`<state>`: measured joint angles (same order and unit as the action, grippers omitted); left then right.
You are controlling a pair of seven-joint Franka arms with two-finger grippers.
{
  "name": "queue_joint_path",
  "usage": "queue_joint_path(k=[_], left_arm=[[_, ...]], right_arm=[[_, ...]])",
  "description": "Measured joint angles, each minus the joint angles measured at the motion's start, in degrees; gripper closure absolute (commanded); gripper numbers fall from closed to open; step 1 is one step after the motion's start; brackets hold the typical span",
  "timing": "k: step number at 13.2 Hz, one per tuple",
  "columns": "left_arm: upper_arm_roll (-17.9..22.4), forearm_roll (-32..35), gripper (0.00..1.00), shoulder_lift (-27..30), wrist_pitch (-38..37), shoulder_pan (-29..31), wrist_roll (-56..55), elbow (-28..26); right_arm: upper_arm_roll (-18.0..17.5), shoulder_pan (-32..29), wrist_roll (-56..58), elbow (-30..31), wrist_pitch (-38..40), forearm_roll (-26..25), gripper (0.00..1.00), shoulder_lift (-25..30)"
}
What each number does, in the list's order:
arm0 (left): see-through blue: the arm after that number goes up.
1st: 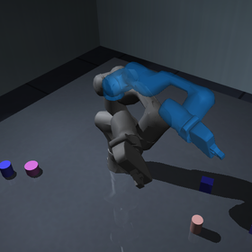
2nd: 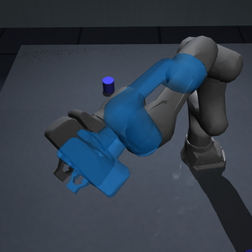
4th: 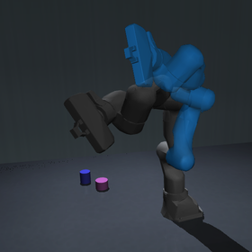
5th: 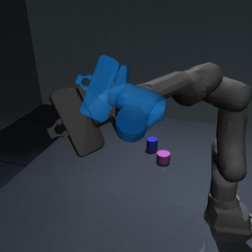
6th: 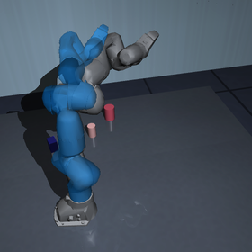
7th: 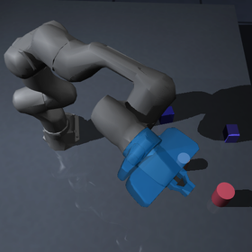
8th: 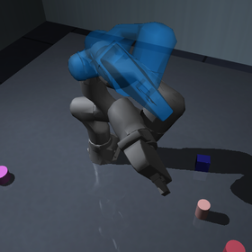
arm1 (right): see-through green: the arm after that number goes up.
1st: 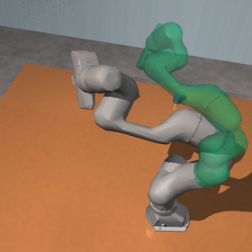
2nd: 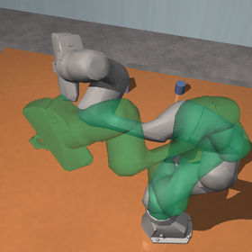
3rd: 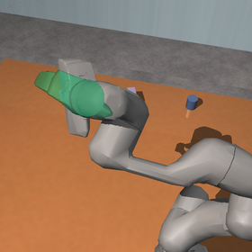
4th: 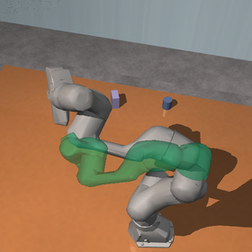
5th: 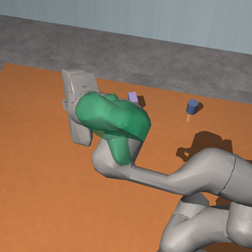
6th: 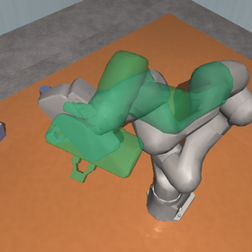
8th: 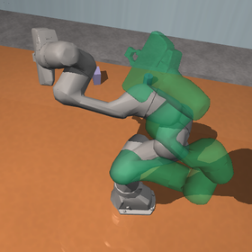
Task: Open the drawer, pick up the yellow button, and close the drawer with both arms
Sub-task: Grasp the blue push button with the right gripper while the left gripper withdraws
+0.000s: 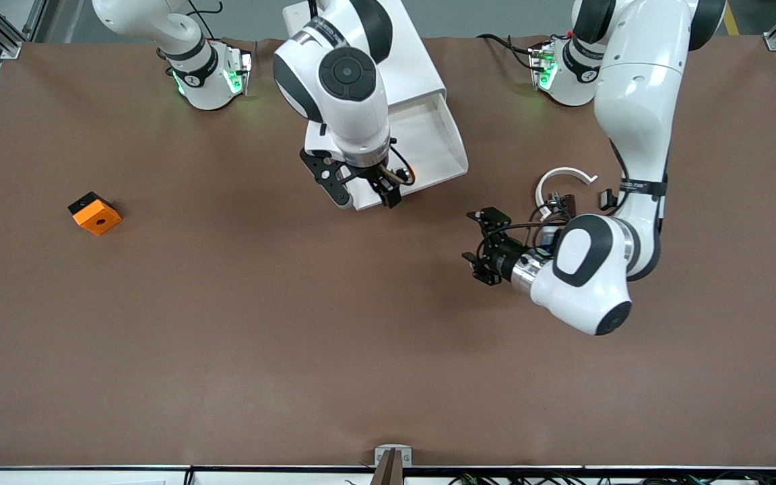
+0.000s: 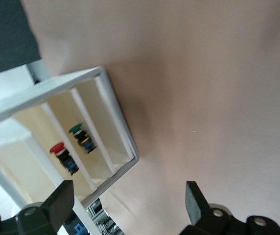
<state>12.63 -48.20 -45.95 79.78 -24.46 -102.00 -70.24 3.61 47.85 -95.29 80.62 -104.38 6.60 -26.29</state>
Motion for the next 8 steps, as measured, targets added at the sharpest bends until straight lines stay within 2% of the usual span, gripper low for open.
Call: queue_joint_path(k=[3, 8], left_arm=[[1.2, 7.4, 0.00, 0.9, 0.4, 0.0, 12.2, 1.4], [1.1, 21.2, 0.00, 4.1, 6.9, -0.7, 19.9, 2.2]], right_arm=[[0.0, 0.5, 0.0, 0.0, -1.2, 0.0, 0.00, -1.2], [0.0, 3.0, 0.0, 0.0, -1.1, 0.0, 0.00, -2.0]])
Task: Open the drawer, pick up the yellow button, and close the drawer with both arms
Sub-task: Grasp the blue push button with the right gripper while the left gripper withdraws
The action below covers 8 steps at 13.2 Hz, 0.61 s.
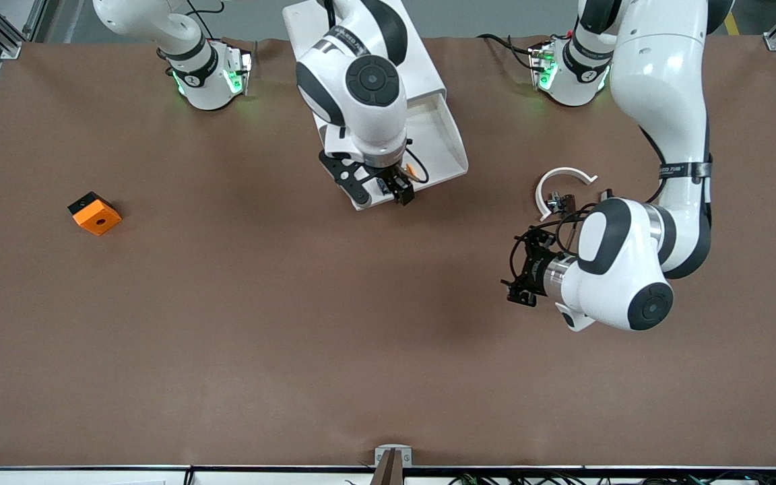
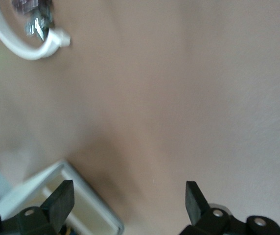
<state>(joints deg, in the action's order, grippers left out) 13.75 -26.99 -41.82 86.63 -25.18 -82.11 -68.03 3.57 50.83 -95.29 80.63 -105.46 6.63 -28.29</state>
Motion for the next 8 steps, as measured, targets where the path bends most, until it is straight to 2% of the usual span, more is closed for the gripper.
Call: queue_joint_path(k=[2, 4, 5, 7, 8], left_arm=[[0.0, 6.3, 0.00, 2.0, 2.4, -1.1, 6.0, 0.1], [-0.1, 9.4, 0.00, 4.0, 4.8, -2.2, 11.8, 0.1], [-0.3, 11.1, 0.00, 5.0, 6.0, -2.8, 15.5, 0.1], [-0.6, 13.3, 0.00, 7.0, 6.6, -4.1, 22.5, -1.0], [-0.7, 13.7, 0.00, 8.0, 6.8, -4.6, 24.9, -2.1]], right_arm=[[0.0, 1.0, -0.1, 0.0, 0.0, 0.0, 0.00, -0.7], [0.1, 1.1, -0.1, 0.0, 0.0, 0.1, 0.33, -1.1], [0.3, 1.1, -0.1, 0.0, 0.0, 0.4, 0.46, -1.1], [0.6, 1.0, -0.1, -0.1, 0.0, 0.7, 0.67, -1.1], [0.7, 1.0, -0.1, -0.2, -0.1, 0.9, 0.73, -1.1]])
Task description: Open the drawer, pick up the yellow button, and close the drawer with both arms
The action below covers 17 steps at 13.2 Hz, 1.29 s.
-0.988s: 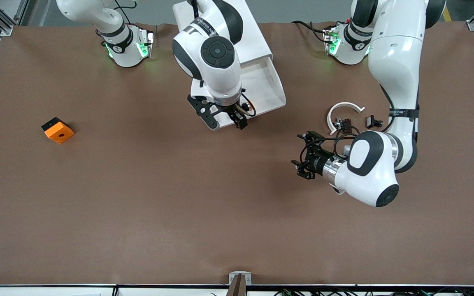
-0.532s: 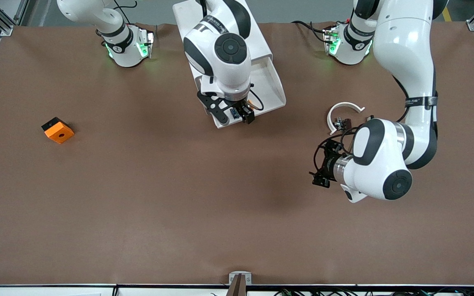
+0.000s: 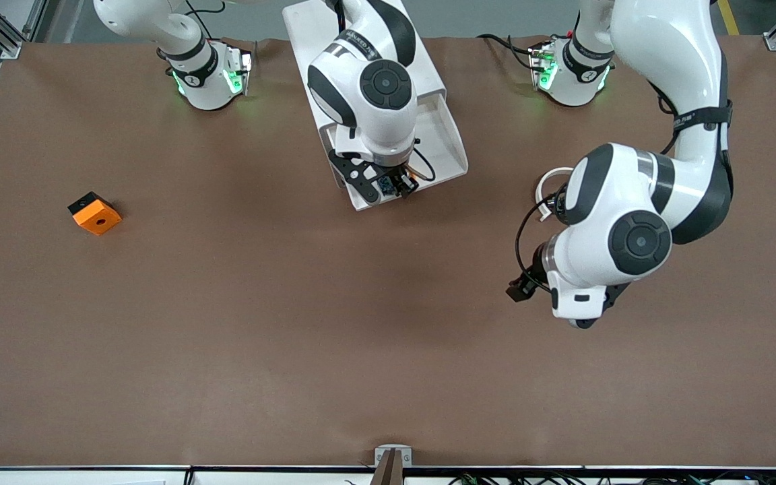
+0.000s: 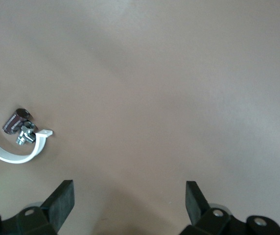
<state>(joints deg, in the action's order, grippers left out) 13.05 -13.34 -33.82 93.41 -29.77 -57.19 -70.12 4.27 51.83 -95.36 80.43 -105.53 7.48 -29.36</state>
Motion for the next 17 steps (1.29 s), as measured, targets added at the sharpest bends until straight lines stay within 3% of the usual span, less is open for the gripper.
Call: queue_joint_path(k=[3, 7, 10, 13, 17], left_arm=[[-1.4, 0.1, 0.00, 2.6, 2.7, -0.1, 5.3, -4.7], [-5.9, 0.5, 0.00, 6.5, 13.5, -1.9, 6.0, -16.6], [-6.4, 0.7, 0.00, 8.6, 16.8, -6.7, 5.8, -22.8], [-7.4, 0.7, 0.00, 9.4, 16.9, -10.3, 5.0, -24.5], [-9.6, 0.7, 0.00, 9.5, 17.0, -15.8, 0.0, -25.1]], right_arm=[[0.1, -0.1, 0.0, -0.2, 0.1, 0.1, 0.77, 0.0], [0.6, -0.4, 0.0, -1.3, 1.3, 0.1, 0.77, 0.3], [1.0, -5.9, 4.6, -8.3, 12.9, 0.1, 0.77, 1.8], [1.3, -16.1, 25.4, -13.6, 25.4, 0.1, 0.78, 5.8], [1.7, -32.0, 58.4, -12.4, 29.6, -0.3, 0.78, 8.4]])
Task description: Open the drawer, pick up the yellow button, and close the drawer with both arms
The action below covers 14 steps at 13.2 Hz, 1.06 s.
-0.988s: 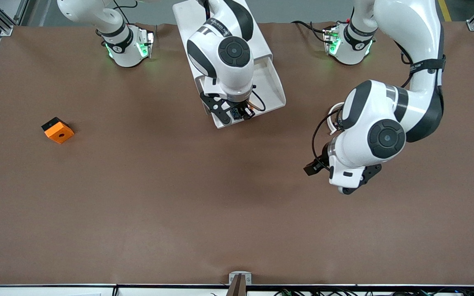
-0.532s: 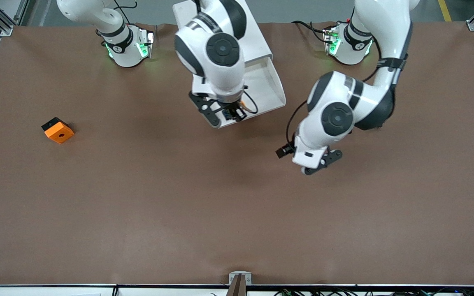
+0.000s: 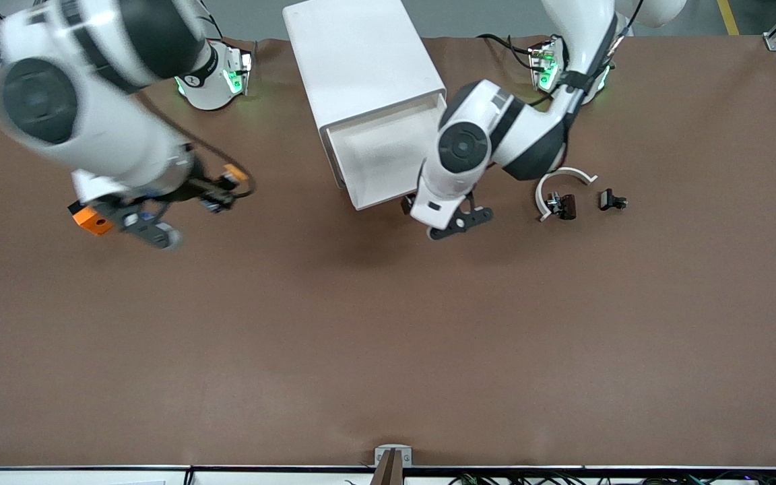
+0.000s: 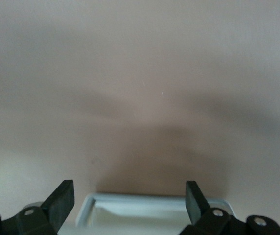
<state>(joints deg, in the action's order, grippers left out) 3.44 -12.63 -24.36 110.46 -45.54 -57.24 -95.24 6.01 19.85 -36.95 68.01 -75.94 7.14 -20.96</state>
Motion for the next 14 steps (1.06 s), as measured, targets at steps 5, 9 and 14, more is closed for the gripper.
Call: queue_joint_path(k=[5, 9, 14], left_arm=[[-7.5, -0.2, 0.00, 0.0, -0.1, -0.8, -7.6, -0.5], [-11.0, -3.2, 0.00, 0.0, -0.5, -0.8, -10.3, -0.8], [-12.0, -5.6, 0.00, 0.0, -2.2, -0.4, -10.4, -0.9]], right_arm=[[0.1, -14.3, 33.5, 14.1, -18.6, -6.3, 0.78, -1.6], [0.0, -16.5, 37.7, 28.1, -37.4, -10.6, 0.78, -2.3], [0.0, -19.5, 44.9, 34.0, -48.2, -12.8, 0.78, -4.6]])
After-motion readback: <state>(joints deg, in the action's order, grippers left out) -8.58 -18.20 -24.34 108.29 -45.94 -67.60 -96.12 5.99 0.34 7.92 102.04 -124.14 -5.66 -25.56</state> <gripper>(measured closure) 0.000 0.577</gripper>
